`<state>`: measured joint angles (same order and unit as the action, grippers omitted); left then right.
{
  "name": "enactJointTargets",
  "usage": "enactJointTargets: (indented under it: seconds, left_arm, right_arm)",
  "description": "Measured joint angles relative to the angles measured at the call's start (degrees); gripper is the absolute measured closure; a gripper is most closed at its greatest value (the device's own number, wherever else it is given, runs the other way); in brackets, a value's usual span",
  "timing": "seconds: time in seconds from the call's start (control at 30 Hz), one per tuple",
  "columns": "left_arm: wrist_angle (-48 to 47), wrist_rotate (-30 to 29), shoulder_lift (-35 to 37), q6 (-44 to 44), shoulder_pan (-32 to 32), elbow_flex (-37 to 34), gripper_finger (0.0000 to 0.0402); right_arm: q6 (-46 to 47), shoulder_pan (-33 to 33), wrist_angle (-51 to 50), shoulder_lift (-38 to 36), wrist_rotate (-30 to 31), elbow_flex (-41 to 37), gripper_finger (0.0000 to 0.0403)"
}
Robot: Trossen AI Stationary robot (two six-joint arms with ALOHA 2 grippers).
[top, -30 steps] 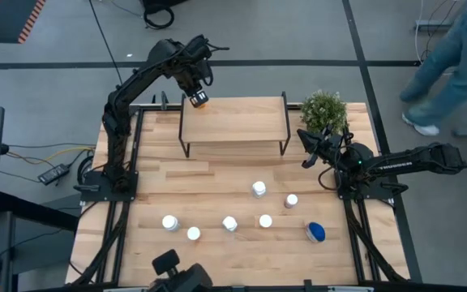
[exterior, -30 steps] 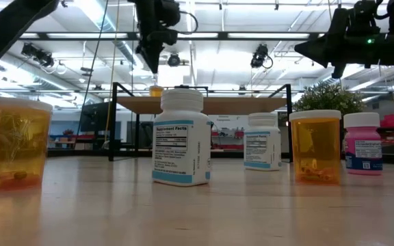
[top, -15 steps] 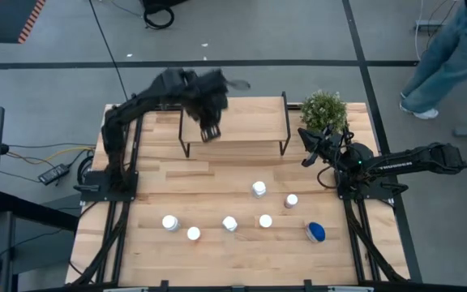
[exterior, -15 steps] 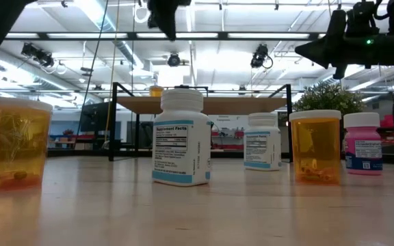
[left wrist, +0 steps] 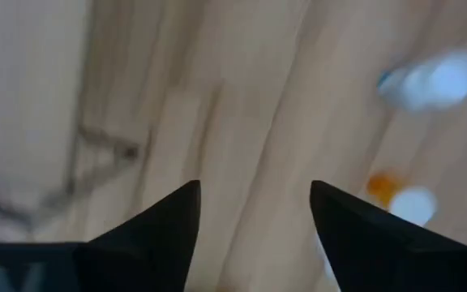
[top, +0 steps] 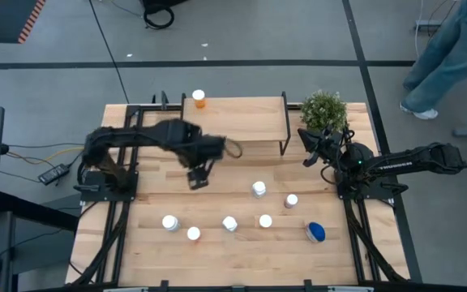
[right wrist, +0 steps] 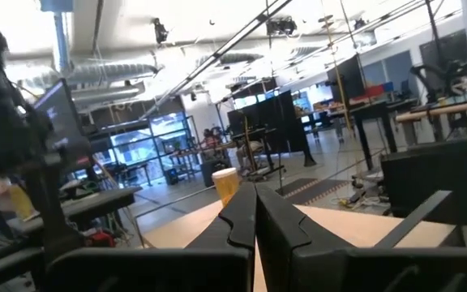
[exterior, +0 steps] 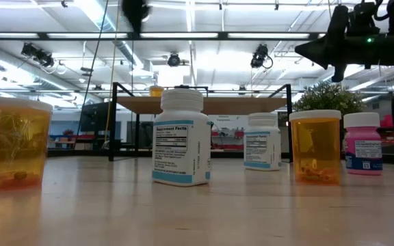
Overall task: Pick and place medicine bottles onto shelf by color
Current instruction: Put the left white pill bottle on the shelf
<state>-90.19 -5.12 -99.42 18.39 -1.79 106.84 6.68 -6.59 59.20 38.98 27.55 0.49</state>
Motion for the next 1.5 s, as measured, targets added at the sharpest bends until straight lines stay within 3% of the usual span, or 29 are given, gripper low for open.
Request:
enactJointTargets:
  seconds: [0.23,0.43,0.67,0.93,1.5]
  left_arm:
    - [2.6,1.5,9.9,13.8,-9.5,-15.4,0.0146]
    - [3.9,1.6,11.8,24.5,-17.3,-23.1,0.0137]
    - [12.6,9.2,11.7,30.6,-20.2,-31.0,0.0076]
    - [17.1,10.7,11.7,38.7,-23.9,-34.3,0.002]
    - [28.0,12.3,11.7,43.1,-26.7,-44.8,0.0044]
  right_arm:
    - [1.6,0.0,-0.5,0.0,-2.6,0.0,0.0393]
    - [3.9,0.0,-1.9,0.2,-3.6,0.0,0.0393]
    - [3.9,0.0,-2.2,0.4,-3.8,0.0,0.0393]
    - [4.1,0.0,-3.7,0.4,-5.8,0.0,0.0393]
    - [5.3,0.0,-3.8,0.4,-7.0,0.0,0.0393]
